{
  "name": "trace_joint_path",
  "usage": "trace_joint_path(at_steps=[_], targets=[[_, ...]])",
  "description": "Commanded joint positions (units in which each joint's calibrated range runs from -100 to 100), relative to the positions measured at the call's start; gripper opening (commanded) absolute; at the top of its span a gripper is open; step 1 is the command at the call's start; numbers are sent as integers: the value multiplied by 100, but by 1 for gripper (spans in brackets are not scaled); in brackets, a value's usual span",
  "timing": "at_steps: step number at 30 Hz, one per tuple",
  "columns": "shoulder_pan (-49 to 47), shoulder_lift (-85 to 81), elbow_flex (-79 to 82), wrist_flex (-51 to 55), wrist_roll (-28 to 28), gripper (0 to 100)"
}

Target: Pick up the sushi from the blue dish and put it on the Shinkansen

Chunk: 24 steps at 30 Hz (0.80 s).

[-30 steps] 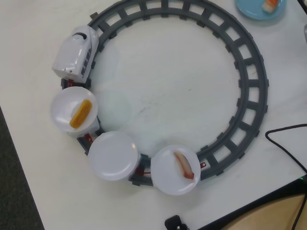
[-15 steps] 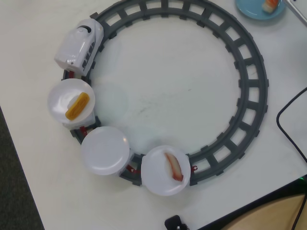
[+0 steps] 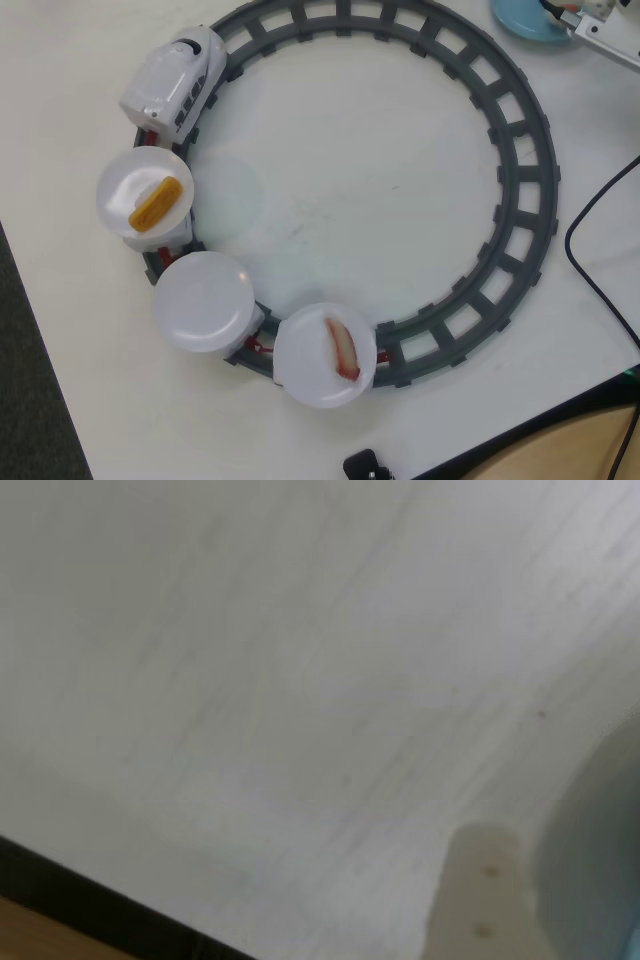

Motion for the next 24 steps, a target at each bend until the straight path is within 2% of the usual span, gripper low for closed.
trace_joint_path(at_steps=[1, 6, 16, 24], targets=[[62, -66, -256, -273, 35, 52], [273, -57, -265, -582, -13, 52], [317, -66, -274, -967, -679, 52], [247, 18, -265, -1241, -710, 52]])
